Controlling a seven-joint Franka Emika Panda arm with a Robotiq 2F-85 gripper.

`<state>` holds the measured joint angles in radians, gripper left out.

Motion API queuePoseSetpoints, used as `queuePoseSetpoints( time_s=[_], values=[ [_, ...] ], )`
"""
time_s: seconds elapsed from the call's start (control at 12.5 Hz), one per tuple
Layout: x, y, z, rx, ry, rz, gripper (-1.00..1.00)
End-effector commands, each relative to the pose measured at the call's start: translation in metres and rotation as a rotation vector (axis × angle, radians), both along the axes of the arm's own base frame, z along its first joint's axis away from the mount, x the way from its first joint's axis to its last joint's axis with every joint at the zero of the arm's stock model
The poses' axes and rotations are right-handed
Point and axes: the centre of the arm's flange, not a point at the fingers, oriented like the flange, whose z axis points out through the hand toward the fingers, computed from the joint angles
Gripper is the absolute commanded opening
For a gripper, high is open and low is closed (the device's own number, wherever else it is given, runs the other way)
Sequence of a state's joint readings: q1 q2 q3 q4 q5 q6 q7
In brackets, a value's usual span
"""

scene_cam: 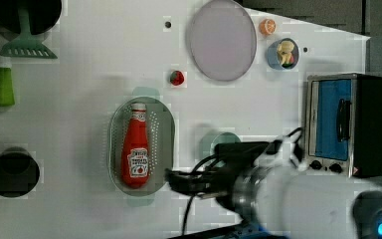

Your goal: Pick ketchup from strainer and place it on the table

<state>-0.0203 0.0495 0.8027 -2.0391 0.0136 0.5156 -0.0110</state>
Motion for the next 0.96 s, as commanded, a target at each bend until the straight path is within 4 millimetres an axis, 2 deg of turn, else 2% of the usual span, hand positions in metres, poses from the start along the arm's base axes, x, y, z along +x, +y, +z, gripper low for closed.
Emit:
queuePoseSetpoints(
  time_s=[0.08, 0.48, 0.96],
  values=[
    [0.003, -0.015, -0.067, 0.008, 0.007, -0.033, 1.00],
    [-0.011, -0.016, -0.150, 0.089, 0.017, -0.038, 1.00],
    [-0.016, -0.008, -0.215, 0.140, 0.073, -0.073, 1.00]
  ],
)
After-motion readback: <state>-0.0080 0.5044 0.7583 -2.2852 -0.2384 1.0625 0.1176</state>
